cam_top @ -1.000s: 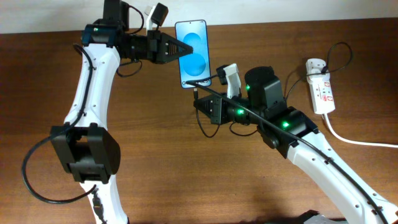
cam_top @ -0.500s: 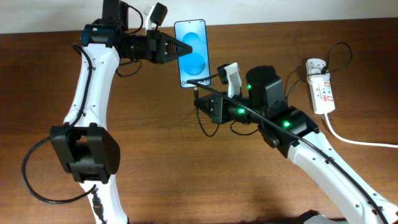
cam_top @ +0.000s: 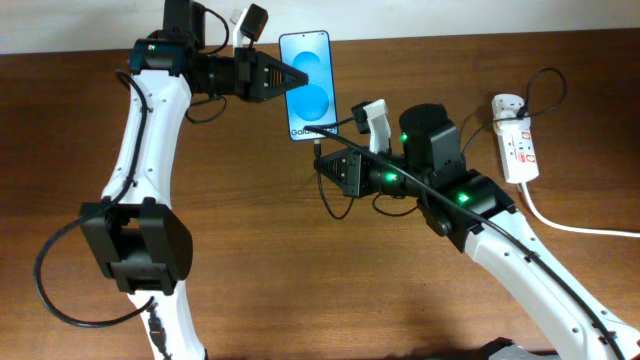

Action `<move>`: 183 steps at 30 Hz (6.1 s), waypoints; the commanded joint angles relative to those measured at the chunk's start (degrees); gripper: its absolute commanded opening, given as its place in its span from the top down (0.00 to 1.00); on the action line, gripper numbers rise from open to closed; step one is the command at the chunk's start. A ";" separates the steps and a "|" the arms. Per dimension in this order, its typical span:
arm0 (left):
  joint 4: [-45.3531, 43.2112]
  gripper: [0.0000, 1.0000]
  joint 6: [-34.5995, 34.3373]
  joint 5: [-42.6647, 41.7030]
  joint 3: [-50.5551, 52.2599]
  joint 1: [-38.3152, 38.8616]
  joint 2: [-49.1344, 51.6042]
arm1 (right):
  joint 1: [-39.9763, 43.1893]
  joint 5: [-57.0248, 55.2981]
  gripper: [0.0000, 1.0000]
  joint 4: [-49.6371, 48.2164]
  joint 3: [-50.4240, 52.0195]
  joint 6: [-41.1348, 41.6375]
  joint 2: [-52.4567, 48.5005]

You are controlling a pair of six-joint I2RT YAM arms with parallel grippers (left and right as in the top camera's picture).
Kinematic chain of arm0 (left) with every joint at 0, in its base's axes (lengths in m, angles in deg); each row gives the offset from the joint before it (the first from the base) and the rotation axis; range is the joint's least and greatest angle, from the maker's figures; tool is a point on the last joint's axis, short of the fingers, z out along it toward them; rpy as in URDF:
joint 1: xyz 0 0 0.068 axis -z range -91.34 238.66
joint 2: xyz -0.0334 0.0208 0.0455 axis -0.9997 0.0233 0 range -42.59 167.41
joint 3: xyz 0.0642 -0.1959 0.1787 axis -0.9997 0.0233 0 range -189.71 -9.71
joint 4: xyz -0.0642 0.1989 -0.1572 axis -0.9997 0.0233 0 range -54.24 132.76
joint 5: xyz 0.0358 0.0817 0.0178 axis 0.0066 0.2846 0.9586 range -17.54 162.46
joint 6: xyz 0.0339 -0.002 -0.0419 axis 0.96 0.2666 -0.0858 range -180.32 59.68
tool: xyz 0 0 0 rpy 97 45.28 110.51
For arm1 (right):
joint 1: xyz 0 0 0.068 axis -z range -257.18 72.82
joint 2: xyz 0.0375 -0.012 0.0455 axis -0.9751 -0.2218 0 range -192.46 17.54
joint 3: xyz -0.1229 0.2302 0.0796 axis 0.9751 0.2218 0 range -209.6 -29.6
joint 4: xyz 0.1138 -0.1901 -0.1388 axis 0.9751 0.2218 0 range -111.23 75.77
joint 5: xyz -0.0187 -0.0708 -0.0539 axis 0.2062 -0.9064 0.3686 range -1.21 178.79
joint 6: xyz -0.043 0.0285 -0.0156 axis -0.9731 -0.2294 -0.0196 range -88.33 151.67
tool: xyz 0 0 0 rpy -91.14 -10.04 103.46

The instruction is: Plug charger to phone and switch on socket

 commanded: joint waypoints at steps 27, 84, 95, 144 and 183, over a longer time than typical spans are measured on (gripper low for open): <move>-0.07 1.00 -0.35 -3.41 -0.37 0.83 -1.20 | 0.70 -0.17 0.96 -2.32 -0.96 -0.55 0.00; -11.43 1.00 -13.49 41.66 21.05 2.60 0.35 | 2.58 -10.29 0.01 19.93 -0.94 -0.74 -0.11; -14.64 1.00 -15.43 32.61 21.05 4.50 11.54 | 2.58 -10.29 0.02 21.18 -0.83 -0.76 -0.92; -7.26 0.00 -11.89 84.78 12.24 -0.22 -12.02 | 48.43 -38.77 0.02 51.89 -40.50 -13.68 -32.41; -7.26 0.01 -11.89 84.78 12.24 -0.22 -12.02 | 54.23 -24.48 0.02 29.66 -38.42 -24.79 -53.83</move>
